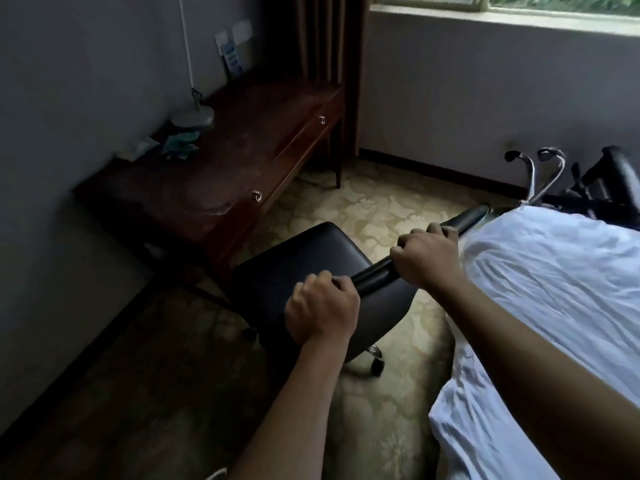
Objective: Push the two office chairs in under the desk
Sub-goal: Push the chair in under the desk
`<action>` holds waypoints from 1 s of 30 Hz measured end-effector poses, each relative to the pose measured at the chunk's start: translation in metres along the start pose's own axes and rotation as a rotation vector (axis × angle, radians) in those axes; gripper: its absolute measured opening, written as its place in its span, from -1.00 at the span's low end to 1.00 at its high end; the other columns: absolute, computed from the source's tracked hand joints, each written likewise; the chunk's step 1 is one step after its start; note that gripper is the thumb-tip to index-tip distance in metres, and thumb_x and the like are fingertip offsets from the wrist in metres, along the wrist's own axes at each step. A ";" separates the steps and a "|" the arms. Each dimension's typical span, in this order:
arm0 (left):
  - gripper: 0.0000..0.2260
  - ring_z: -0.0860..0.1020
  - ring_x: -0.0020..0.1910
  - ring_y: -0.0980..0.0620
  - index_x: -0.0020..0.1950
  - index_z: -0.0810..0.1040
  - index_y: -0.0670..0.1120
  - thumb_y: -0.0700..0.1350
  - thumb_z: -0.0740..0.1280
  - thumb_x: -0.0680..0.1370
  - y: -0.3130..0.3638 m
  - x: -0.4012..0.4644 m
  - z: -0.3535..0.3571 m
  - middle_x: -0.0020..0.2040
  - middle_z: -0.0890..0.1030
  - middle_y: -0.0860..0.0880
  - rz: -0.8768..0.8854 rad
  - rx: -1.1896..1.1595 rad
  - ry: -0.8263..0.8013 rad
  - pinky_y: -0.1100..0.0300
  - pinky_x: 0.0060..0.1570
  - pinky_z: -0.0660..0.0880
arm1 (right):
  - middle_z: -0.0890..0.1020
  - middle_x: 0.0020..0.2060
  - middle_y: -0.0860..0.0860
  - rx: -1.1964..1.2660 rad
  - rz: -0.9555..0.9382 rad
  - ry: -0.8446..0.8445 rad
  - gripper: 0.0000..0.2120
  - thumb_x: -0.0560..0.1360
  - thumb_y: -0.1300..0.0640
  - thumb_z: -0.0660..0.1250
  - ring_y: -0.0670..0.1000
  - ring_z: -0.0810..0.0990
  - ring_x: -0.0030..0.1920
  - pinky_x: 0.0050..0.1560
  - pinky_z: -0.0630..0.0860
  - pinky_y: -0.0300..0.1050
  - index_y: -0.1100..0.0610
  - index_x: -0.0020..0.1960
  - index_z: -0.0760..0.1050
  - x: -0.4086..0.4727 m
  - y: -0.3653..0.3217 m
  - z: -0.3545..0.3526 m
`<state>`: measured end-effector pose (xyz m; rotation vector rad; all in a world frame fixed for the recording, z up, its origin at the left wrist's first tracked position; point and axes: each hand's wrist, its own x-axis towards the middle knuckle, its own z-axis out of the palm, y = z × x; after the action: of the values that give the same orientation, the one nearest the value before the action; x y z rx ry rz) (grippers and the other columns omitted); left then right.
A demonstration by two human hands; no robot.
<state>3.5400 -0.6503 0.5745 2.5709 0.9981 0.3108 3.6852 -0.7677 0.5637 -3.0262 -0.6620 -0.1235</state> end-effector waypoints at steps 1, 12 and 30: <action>-0.69 0.56 -0.13 -0.10 -0.05 0.64 -0.10 0.01 0.15 0.54 0.008 0.004 0.004 -0.09 0.64 -0.09 -0.016 0.005 0.002 0.10 -0.22 0.38 | 0.64 -0.11 0.06 0.006 -0.018 0.004 -0.58 0.39 -0.05 -0.03 0.10 0.44 0.06 0.24 0.18 0.14 0.05 -0.27 0.57 0.009 0.006 0.001; -0.63 0.56 -0.05 -0.12 0.01 0.64 -0.10 0.01 0.07 0.57 0.090 0.065 0.054 -0.02 0.64 -0.12 -0.121 0.066 0.063 0.12 -0.26 0.28 | 0.65 -0.06 0.08 0.051 -0.125 -0.058 -0.62 0.38 -0.04 0.05 0.13 0.42 0.13 0.33 0.13 0.10 0.05 -0.17 0.62 0.126 0.055 0.006; -0.73 0.59 -0.18 -0.14 -0.21 0.64 -0.17 -0.08 0.20 0.49 0.174 0.154 0.091 -0.21 0.66 -0.13 -0.332 -0.113 0.146 0.08 -0.31 0.40 | 0.56 0.19 0.08 -0.347 -0.460 -0.376 -0.59 0.55 -0.12 0.05 0.14 0.43 0.21 0.10 0.35 0.14 0.03 0.19 0.54 0.287 0.043 -0.001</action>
<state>3.7867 -0.6868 0.5738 2.2592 1.3936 0.4538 3.9636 -0.6876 0.5882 -3.1763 -1.5062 0.3657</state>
